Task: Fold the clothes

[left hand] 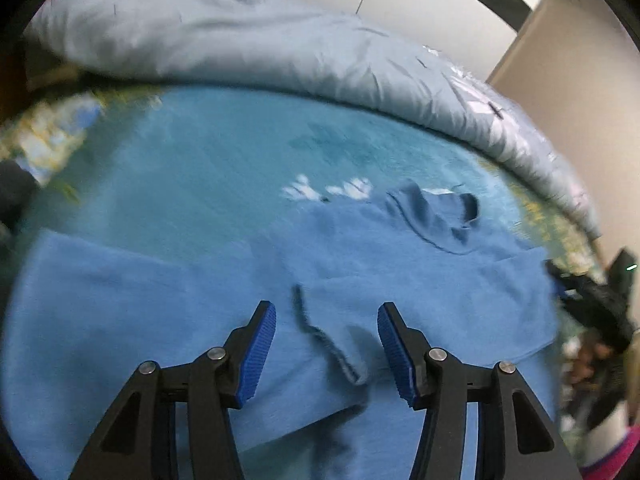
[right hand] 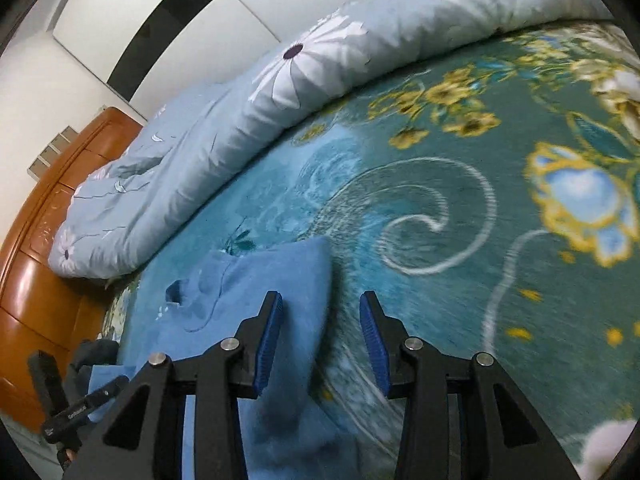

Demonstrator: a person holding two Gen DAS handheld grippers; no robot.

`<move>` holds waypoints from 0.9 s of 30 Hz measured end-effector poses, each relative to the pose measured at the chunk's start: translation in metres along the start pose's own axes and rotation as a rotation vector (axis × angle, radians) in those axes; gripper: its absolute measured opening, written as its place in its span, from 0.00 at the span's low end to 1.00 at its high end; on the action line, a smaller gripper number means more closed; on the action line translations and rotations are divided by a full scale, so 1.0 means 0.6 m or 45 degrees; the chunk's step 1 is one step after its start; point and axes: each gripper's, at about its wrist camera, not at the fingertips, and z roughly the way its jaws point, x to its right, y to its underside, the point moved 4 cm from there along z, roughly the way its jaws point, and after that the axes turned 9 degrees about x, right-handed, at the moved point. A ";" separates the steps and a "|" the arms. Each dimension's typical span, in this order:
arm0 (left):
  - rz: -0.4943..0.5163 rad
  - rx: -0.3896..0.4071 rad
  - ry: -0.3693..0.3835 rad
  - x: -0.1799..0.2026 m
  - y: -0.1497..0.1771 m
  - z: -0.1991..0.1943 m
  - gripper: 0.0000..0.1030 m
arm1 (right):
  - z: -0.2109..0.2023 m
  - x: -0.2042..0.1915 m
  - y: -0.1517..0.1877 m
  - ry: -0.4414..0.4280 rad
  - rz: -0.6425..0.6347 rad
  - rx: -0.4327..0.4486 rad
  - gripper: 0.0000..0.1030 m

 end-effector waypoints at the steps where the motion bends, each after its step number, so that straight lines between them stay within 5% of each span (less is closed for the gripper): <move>1: -0.006 -0.005 0.006 -0.001 0.001 0.004 0.55 | 0.004 -0.005 -0.001 0.002 -0.011 0.001 0.30; 3: 0.025 0.000 0.004 0.003 0.003 0.011 0.43 | 0.010 -0.019 -0.005 0.022 -0.054 -0.001 0.08; 5: 0.043 -0.012 0.010 0.006 0.003 0.020 0.08 | 0.009 -0.026 -0.011 0.040 -0.109 0.009 0.06; 7: 0.063 -0.012 0.014 0.012 0.003 0.030 0.00 | -0.002 -0.037 -0.025 0.068 -0.163 0.058 0.05; 12: 0.295 0.238 -0.065 0.048 -0.022 0.003 0.00 | -0.019 -0.043 -0.053 0.156 -0.226 0.162 0.04; 15: 0.336 0.174 -0.156 0.044 -0.017 0.026 0.00 | 0.006 -0.026 -0.041 0.258 -0.240 0.104 0.05; 20: 0.253 0.238 -0.096 0.029 -0.010 -0.012 0.01 | 0.014 -0.008 -0.023 0.302 -0.228 0.088 0.07; 21: 0.249 0.266 -0.105 0.029 -0.011 -0.028 0.01 | 0.009 -0.008 -0.023 0.316 -0.225 0.099 0.11; 24: 0.211 0.350 -0.093 0.030 -0.004 -0.088 0.01 | -0.033 -0.028 -0.029 0.420 -0.274 0.213 0.52; 25: 0.181 0.371 -0.083 0.026 0.002 -0.110 0.04 | -0.051 -0.038 -0.031 0.458 -0.294 0.264 0.56; 27: 0.109 0.406 -0.062 0.014 0.019 -0.152 0.26 | -0.082 -0.077 -0.015 0.463 -0.356 0.330 0.64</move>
